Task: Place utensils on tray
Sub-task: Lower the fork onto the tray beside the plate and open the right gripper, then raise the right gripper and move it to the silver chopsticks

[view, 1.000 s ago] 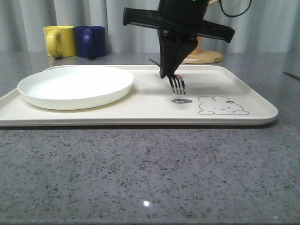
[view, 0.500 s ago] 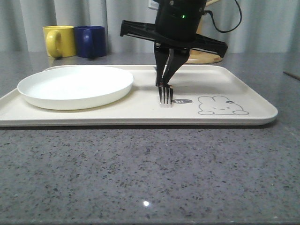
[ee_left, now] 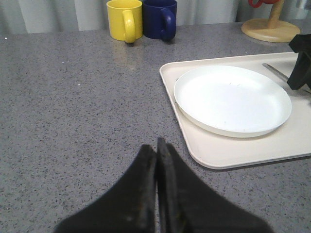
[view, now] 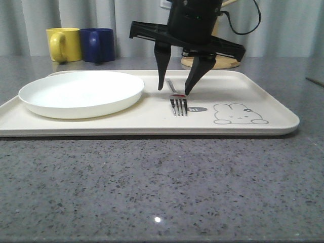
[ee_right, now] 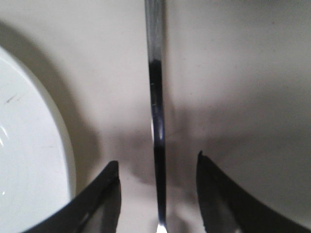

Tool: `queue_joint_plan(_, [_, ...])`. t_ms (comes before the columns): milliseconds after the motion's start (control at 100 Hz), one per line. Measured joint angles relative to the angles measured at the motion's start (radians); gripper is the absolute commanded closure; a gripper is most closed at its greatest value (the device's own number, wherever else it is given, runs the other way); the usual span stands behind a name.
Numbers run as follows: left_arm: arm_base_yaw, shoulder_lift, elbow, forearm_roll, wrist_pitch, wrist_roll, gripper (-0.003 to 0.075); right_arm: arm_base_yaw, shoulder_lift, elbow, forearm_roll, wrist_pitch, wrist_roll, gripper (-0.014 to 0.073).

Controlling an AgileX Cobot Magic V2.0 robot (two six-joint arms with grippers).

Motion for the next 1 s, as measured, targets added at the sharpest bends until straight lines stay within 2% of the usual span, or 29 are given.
queue_joint_plan(180, [0.000,0.000,0.000,0.000,0.000,0.000,0.0739,-0.002,-0.060,0.000,-0.099,0.053,-0.019,0.0209])
queue_joint_plan(310, [0.000,0.000,0.000,0.000,0.000,0.000,0.0739,-0.049,-0.123,0.000,-0.142,0.136,-0.085,0.0209])
queue_joint_plan(540, [0.000,0.000,0.000,0.000,0.000,0.000,0.0739,-0.221,-0.160,0.000,-0.159,0.247,-0.242,0.0209])
queue_joint_plan(760, [0.000,0.000,0.000,0.000,0.000,0.000,0.0739,-0.379,-0.160,0.000,-0.157,0.252,-0.368,0.0209])
queue_joint_plan(1000, [0.000,0.000,0.000,0.000,0.000,0.000,0.0739,-0.515,-0.160,0.007,-0.080,0.252,-0.474,0.0209])
